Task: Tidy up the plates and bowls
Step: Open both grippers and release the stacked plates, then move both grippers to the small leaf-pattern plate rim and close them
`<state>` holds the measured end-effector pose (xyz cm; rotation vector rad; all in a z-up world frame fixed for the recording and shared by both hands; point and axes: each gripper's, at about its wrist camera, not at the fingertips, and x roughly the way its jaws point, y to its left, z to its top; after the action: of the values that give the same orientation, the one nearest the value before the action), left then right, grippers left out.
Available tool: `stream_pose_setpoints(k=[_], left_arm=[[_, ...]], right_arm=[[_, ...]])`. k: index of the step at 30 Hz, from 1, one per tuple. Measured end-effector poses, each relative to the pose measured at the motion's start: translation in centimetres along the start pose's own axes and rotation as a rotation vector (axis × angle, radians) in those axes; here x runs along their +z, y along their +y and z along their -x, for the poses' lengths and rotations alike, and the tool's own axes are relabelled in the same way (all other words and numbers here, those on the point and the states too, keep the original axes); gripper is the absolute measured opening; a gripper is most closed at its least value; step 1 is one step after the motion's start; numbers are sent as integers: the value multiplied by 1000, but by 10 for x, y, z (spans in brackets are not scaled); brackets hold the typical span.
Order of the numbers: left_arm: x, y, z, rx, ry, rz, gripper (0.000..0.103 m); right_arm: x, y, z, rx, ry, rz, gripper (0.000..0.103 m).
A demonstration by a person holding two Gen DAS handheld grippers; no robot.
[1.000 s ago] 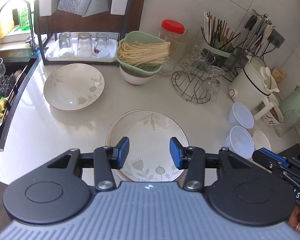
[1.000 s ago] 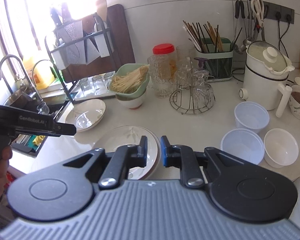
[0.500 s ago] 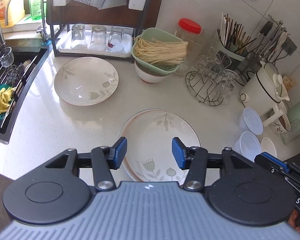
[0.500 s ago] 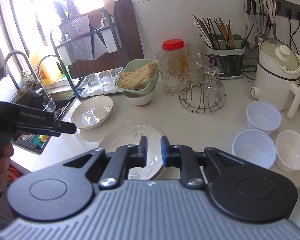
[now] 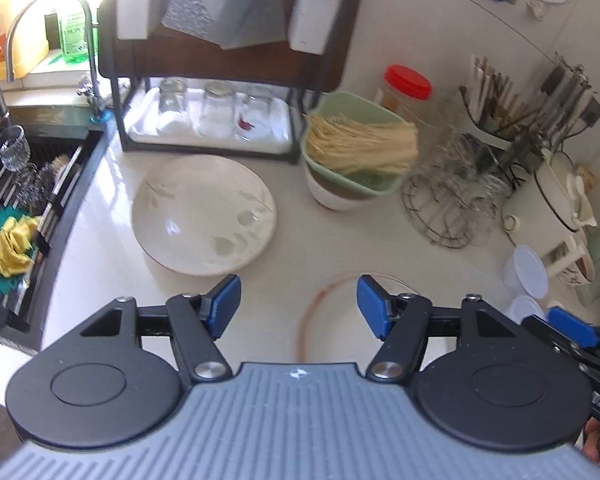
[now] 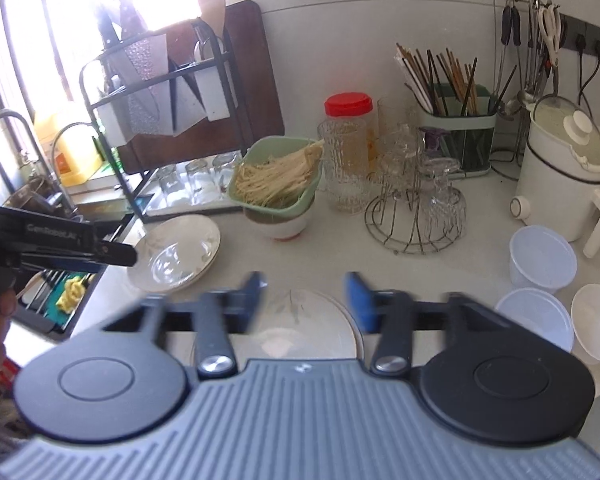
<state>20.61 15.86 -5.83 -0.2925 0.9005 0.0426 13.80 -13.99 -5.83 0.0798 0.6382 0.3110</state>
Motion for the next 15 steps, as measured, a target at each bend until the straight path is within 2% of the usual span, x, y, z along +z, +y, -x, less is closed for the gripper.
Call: stream_pose_setpoints(k=[2,6,15], left_arm=[[6,9,-5,10,3,0,77],[16,27,-18,2,16,-8,83],[37,77,-48,-27,49,-12,84]], right_arm=[[3,6,-5,-11,-11,-4,79],[6,19,-20,-9,0,-22,79],[10,53,-62,-15,32,-43,79]])
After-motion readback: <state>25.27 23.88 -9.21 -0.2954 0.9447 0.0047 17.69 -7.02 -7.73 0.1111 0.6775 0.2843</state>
